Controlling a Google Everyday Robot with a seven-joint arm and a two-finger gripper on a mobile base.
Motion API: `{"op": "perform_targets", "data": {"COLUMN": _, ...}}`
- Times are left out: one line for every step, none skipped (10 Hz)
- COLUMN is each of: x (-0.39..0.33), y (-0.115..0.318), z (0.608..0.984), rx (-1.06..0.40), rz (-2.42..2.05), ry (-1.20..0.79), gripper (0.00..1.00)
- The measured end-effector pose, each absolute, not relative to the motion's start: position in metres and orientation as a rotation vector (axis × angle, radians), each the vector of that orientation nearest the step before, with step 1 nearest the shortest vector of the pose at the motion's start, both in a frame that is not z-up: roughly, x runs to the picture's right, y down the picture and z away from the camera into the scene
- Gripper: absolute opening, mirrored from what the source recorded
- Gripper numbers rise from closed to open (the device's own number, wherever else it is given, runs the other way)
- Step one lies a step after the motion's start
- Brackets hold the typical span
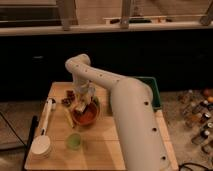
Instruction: Wipe red bowl with eraser
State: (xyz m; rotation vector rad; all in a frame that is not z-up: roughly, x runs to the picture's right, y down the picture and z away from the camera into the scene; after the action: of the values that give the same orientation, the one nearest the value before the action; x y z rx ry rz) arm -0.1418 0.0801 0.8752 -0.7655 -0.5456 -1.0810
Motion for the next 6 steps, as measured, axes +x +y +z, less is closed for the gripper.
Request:
{"op": "perform_targets", "data": {"x": -0.15, "y": 0.087, "z": 0.872, "rx": -0.767, "rz": -1.114, "ry": -0.56, "gripper": 0.0}}
{"op": "perform_targets", "data": {"x": -0.156, "y": 0.093, "z": 0.865, "rx": -0.759, "rz": -1.138, "ry": -0.567, "gripper": 0.0}}
{"op": "perform_targets", "data": {"x": -0.155, "y": 0.099, "z": 0.856, "rx": -0.753, "rz": -1.155, "ry": -0.566, "gripper": 0.0}}
{"op": "perform_targets", "data": {"x": -0.152, "y": 0.103, "z": 0.85, "rx": -0.752, "rz": -1.16, "ry": -0.565, "gripper": 0.0}}
{"op": "perform_targets", "data": {"x": -0.145, "y": 0.107, "z": 0.844, "rx": -0.752, "rz": -1.164, "ry": -0.562, "gripper": 0.0}}
{"op": "perform_targets", "data": {"x": -0.135, "y": 0.112, "z": 0.835, "rx": -0.751, "rz": -1.16, "ry": -0.556, "gripper": 0.0}}
